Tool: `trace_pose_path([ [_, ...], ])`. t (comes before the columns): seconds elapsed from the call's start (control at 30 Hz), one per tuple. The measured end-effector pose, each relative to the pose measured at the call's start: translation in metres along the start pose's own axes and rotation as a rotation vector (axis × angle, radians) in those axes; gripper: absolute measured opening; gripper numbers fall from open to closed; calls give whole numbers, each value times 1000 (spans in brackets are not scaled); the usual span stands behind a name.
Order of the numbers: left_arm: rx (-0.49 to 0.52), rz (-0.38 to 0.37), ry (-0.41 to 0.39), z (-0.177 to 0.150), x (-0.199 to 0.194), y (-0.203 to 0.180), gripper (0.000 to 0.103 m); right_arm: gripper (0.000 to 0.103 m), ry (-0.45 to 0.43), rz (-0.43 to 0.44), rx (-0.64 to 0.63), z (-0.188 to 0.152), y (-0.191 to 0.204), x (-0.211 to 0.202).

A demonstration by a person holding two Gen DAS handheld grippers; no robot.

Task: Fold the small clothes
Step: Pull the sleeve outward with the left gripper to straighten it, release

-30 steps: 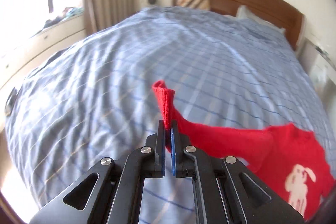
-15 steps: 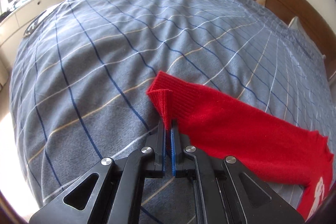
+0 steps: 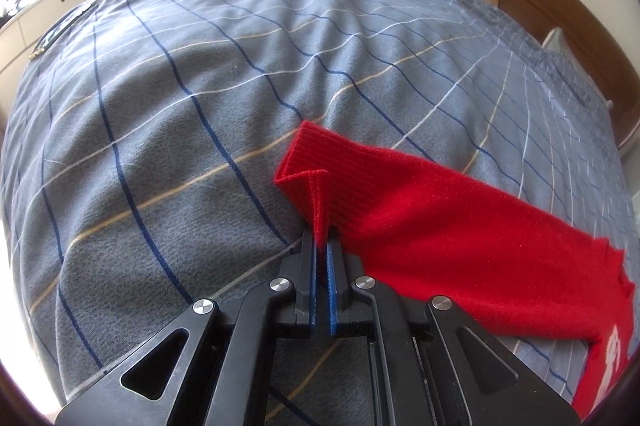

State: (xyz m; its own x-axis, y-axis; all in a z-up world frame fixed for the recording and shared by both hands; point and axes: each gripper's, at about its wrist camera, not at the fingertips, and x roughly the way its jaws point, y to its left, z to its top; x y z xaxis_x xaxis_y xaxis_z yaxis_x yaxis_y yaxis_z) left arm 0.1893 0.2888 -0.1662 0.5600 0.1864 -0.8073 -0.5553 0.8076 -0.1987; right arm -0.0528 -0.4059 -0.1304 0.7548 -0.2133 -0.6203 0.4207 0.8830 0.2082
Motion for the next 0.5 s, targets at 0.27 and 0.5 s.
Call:
trace_pose_path([
  [0.27,130,41,-33,-6,-20,-11,83,66,-3,2,11,0,0,-2],
  [0.5,173,-43,-79,-41,-74,-12,92,66,-10,3,20,1,-2,-4],
])
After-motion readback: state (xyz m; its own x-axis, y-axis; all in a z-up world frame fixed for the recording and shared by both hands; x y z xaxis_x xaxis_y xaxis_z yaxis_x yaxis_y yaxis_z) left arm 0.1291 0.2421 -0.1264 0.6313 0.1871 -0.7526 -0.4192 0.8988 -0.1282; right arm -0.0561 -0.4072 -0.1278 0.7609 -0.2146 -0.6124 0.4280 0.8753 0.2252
